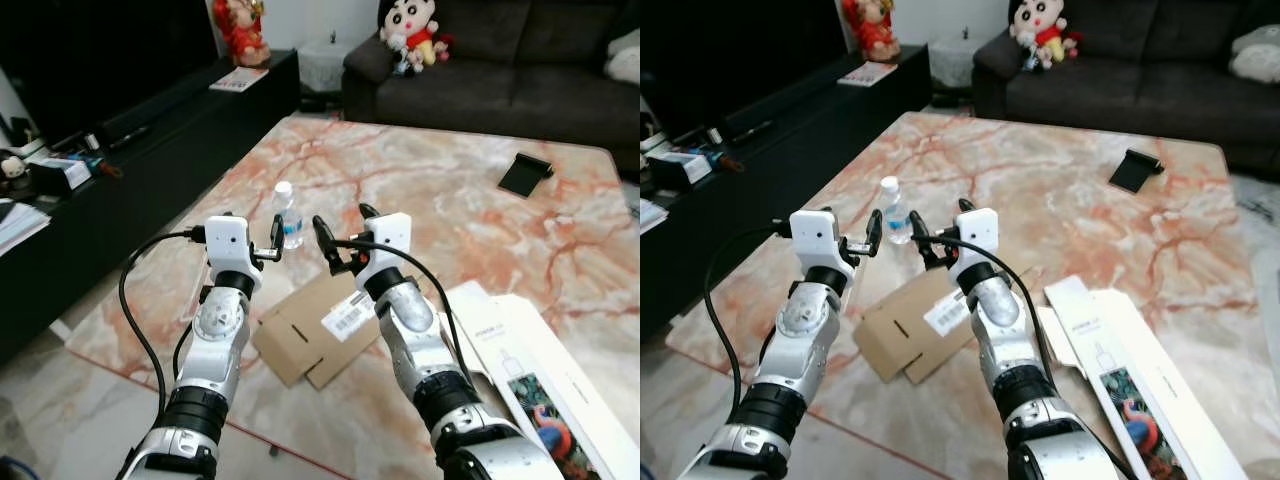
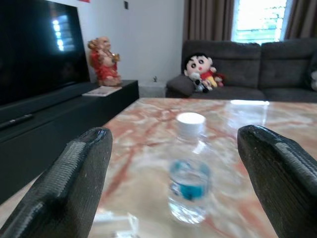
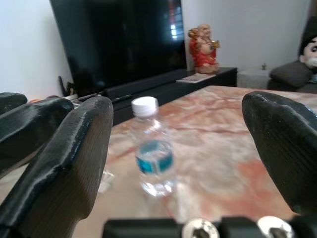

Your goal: Picking trash to rubbish bin

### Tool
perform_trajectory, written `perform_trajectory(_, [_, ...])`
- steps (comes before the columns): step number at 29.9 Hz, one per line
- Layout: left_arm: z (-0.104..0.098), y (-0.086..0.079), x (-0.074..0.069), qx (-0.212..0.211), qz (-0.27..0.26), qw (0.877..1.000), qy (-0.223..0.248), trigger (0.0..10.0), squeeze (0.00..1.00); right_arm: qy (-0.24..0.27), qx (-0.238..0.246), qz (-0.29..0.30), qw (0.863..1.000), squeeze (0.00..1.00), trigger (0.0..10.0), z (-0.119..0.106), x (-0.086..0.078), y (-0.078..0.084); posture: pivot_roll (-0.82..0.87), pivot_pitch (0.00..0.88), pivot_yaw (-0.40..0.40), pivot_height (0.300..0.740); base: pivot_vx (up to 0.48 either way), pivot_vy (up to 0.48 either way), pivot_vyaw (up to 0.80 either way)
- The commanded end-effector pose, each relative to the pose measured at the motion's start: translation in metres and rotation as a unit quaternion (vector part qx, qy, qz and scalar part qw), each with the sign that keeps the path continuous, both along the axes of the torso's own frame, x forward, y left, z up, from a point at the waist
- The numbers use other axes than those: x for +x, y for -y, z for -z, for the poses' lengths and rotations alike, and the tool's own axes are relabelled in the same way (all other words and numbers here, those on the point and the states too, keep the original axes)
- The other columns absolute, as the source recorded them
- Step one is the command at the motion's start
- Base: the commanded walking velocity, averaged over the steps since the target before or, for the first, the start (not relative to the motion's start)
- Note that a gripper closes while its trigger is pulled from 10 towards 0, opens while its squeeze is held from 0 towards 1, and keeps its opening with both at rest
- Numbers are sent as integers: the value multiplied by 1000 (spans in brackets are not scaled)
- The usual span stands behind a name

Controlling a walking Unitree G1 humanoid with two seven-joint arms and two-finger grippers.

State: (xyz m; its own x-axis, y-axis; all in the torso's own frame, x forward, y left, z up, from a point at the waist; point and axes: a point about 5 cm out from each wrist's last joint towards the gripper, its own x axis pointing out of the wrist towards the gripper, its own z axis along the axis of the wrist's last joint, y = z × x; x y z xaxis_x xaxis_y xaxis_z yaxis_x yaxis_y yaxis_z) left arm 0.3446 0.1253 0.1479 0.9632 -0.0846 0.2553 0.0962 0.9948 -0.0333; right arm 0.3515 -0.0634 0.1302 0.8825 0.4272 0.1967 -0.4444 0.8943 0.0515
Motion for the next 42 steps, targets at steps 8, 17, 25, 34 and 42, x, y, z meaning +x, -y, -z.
perform_trajectory(8, [2, -13, 1, 10, -21, 1000, -9, 10000, 0, 2, 3, -20, 1000, 0, 10000, -5, 0, -13, 118, 0, 63, 740, 89, 0, 0])
perform_trajectory(17, [15, -13, 0, 5, -20, 999, -44, 10000, 0, 2, 3, -22, 1000, 0, 10000, -4, -1, -13, 117, 0, 62, 740, 0, 0, 0])
perform_trajectory(25, [22, -14, 5, 20, -17, 997, -74, 10000, 0, 0, 3, -22, 1000, 0, 10000, -2, -3, -12, 112, 0, 58, 740, 0, 0, 0])
perform_trajectory(34, [23, -26, 14, 49, -33, 993, -103, 10000, 0, -8, 3, -24, 1000, 0, 10000, 5, -8, -12, 105, 0, 55, 740, 0, 0, 0])
perform_trajectory(42, [33, -40, 20, 82, -43, 984, -155, 10000, 0, -15, 3, -25, 1000, 0, 10000, 11, -15, -11, 98, 22, 53, 740, 0, 0, 0])
